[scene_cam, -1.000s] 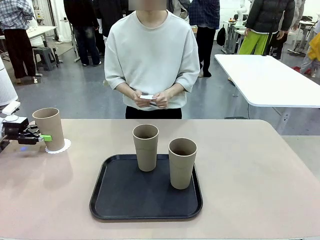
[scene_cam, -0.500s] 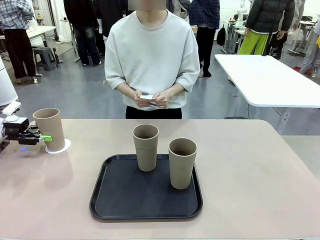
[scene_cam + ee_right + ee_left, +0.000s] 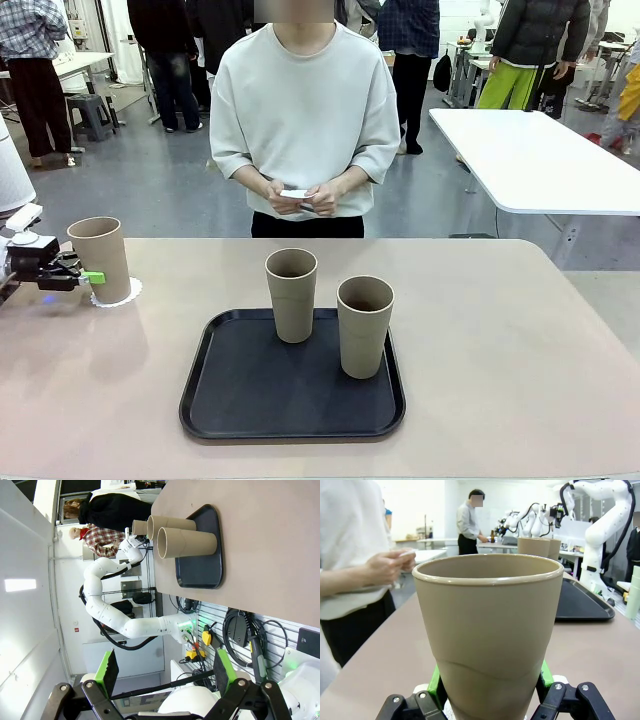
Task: Place coasters on the table and set cups on them.
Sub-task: Pick up one Reusable plastic cup and place it on a coaster set by the human.
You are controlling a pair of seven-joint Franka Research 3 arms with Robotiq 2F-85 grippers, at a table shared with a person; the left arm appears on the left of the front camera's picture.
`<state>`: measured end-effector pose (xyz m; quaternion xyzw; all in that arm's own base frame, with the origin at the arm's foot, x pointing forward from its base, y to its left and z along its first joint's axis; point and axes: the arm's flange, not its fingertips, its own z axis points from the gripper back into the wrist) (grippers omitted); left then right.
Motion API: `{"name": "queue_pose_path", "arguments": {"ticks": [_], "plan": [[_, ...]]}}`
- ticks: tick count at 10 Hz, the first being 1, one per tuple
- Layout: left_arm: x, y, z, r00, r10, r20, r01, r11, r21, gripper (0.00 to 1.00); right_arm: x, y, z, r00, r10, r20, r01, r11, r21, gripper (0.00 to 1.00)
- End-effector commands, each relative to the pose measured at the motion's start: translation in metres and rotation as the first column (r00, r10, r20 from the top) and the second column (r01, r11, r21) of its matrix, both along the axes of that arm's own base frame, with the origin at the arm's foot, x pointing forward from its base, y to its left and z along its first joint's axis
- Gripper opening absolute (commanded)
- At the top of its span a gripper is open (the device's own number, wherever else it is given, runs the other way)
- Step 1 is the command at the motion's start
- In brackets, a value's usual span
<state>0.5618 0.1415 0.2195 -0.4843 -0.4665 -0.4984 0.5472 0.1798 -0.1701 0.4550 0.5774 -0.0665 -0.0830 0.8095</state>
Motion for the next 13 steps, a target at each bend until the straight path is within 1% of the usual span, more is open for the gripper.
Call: {"name": "queue_pose_path", "arguments": {"ticks": [1, 7, 10, 13], "plan": [[-0.011, -0.010, -0.006, 1.000, -0.024, 0.000, 0.024, 1.000, 0.011, 1.00, -0.001, 0.000, 0.000, 1.000, 0.002, 0.010, -0.002, 1.000, 0.008, 1.00], [-0.011, -0.010, -0.007, 1.000, -0.030, -0.005, 0.030, 0.999, 0.026, 1.00, -0.001, 0.000, 0.000, 1.000, 0.002, 0.010, -0.002, 1.000, 0.008, 1.00], [-0.004, -0.007, -0.007, 1.000, -0.023, -0.008, 0.023, 0.998, 0.056, 1.00, -0.001, 0.000, 0.000, 1.000, 0.002, 0.010, -0.002, 1.000, 0.008, 1.00], [0.006, 0.004, -0.008, 1.000, -0.003, -0.029, 0.006, 0.995, 0.096, 1.00, -0.001, 0.000, 0.000, 1.000, 0.002, 0.010, -0.002, 1.000, 0.008, 1.00]]}}
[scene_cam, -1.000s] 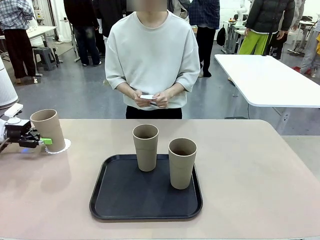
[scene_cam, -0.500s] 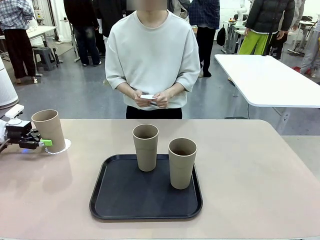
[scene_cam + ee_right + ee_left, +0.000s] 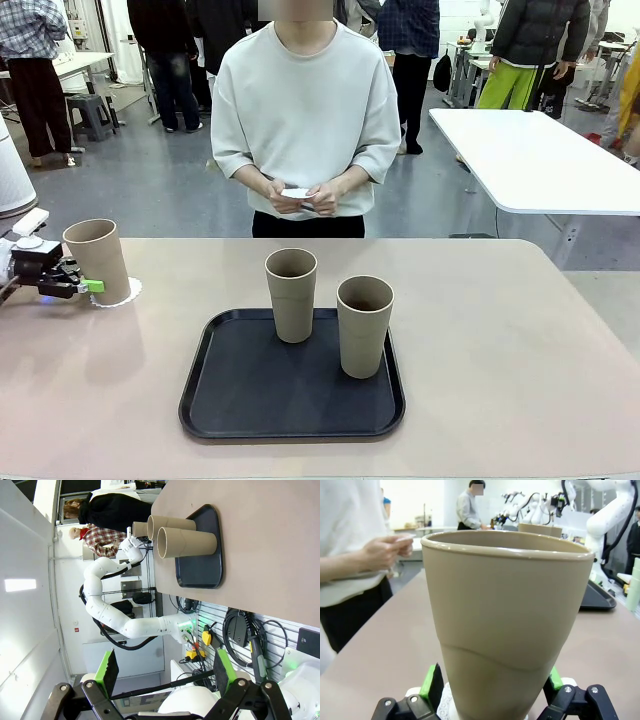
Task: Place coasters on the table and set cups on them.
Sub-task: Pick up one Reusable plastic cup and place it on a coaster set by the human.
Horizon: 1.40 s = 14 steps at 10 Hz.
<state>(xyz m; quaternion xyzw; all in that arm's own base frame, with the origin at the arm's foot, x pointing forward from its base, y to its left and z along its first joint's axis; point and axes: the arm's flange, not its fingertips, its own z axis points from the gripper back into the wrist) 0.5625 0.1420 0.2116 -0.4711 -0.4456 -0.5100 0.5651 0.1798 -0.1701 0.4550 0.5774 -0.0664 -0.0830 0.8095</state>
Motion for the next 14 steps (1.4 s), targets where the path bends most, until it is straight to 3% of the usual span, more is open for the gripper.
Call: {"name": "queue_pose_path", "arguments": {"ticks": [1, 14], "plan": [[0.007, 0.008, 0.002, 1.000, 0.004, -0.017, -0.003, 0.999, 0.043, 1.00, -0.001, 0.000, 0.000, 1.000, 0.002, 0.010, -0.002, 1.000, 0.008, 1.00], [0.002, 0.029, 0.006, 0.998, 0.001, -0.066, 0.006, 0.995, 0.099, 1.00, -0.001, 0.000, 0.000, 1.000, 0.002, 0.010, -0.002, 1.000, 0.008, 1.00]]}}
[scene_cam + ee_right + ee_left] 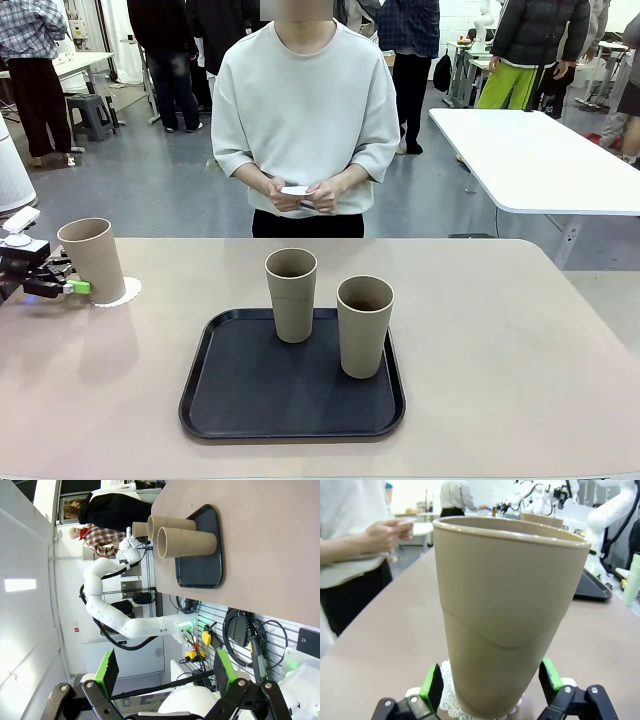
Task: Place coasters on the table and set cups on them.
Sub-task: Pick up one Reusable plastic cup and place it on a coaster set by the human.
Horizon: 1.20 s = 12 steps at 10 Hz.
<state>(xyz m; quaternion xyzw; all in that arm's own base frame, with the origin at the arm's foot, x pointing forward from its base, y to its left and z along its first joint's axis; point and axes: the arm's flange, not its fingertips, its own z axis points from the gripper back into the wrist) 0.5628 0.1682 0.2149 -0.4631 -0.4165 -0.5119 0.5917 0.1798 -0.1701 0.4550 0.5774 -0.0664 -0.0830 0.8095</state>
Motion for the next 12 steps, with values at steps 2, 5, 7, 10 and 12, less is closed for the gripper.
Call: {"name": "queue_pose_path", "arguments": {"ticks": [2, 5, 7, 10, 12], "plan": [[0.000, 0.005, 0.004, 1.000, -0.007, -0.020, 0.008, 0.999, 0.052, 1.00, -0.001, 0.000, 0.000, 1.000, 0.002, 0.010, -0.002, 1.000, 0.008, 1.00], [0.001, 0.015, 0.007, 1.000, 0.006, -0.015, -0.005, 0.998, 0.059, 1.00, -0.001, 0.000, 0.000, 1.000, 0.002, 0.010, -0.002, 1.000, 0.008, 1.00], [0.001, 0.025, 0.013, 1.000, 0.019, -0.006, -0.018, 0.997, 0.076, 1.00, -0.001, 0.000, 0.000, 1.000, 0.002, 0.010, -0.002, 1.000, 0.008, 1.00], [-0.002, 0.051, 0.033, 0.998, 0.063, 0.028, -0.066, 0.989, 0.130, 1.00, -0.001, 0.000, 0.000, 1.000, 0.002, 0.010, -0.002, 1.000, 0.008, 1.00], [-0.018, 0.064, 0.079, 0.991, 0.081, 0.107, -0.106, 0.960, 0.258, 1.00, -0.001, 0.000, 0.000, 1.000, 0.002, 0.010, -0.002, 1.000, 0.008, 1.00]]}}
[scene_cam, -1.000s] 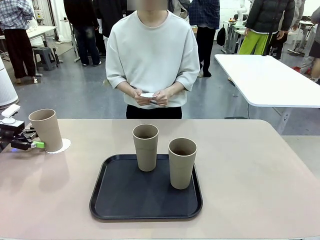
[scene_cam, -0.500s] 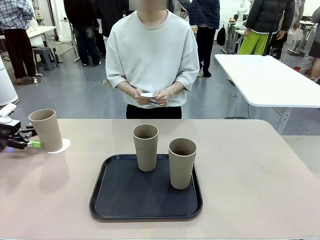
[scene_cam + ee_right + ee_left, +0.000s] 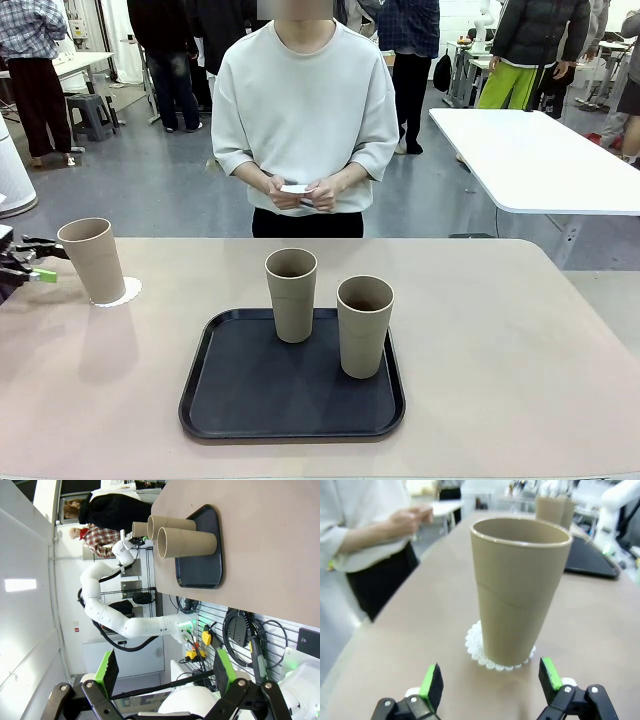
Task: Place coasters on the table and set cups on them.
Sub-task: Pick up one Reusable plastic cup and place it on a coaster set by the human.
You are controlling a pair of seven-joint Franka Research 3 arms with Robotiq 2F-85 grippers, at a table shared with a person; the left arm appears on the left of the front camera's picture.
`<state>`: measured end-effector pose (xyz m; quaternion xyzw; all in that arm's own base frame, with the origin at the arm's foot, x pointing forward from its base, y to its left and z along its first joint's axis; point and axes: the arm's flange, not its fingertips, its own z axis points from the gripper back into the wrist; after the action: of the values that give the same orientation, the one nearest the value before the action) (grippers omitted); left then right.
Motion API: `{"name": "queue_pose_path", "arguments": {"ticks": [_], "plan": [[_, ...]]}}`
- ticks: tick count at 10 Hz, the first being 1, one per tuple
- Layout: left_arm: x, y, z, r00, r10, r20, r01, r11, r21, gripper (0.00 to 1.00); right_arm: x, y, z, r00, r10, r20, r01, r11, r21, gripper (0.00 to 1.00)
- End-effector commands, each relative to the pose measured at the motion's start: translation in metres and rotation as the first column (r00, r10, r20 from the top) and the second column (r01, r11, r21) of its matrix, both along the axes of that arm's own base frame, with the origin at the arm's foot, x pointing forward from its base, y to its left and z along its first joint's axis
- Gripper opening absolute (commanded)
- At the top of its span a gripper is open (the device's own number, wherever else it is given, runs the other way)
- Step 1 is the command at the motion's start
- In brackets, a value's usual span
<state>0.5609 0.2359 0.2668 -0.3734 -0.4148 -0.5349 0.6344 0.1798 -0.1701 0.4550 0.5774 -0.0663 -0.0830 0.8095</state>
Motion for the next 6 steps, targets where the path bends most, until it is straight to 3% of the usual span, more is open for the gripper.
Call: {"name": "queue_pose_path", "arguments": {"ticks": [1, 3, 6], "plan": [[-0.035, -0.008, 0.062, 0.998, -0.019, 0.063, 0.005, 0.976, 0.216, 1.00, -0.001, 0.000, 0.000, 1.000, 0.002, 0.010, -0.002, 1.000, 0.008, 1.00], [-0.082, -0.043, 0.130, 0.983, -0.138, 0.123, 0.073, 0.900, 0.431, 1.00, -0.001, 0.000, 0.000, 1.000, 0.002, 0.010, -0.002, 1.000, 0.008, 1.00], [-0.131, -0.106, 0.189, 0.958, -0.240, 0.156, 0.085, 0.758, 0.646, 1.00, -0.001, 0.000, 0.000, 1.000, 0.002, 0.010, -0.002, 1.000, 0.008, 1.00]]}}
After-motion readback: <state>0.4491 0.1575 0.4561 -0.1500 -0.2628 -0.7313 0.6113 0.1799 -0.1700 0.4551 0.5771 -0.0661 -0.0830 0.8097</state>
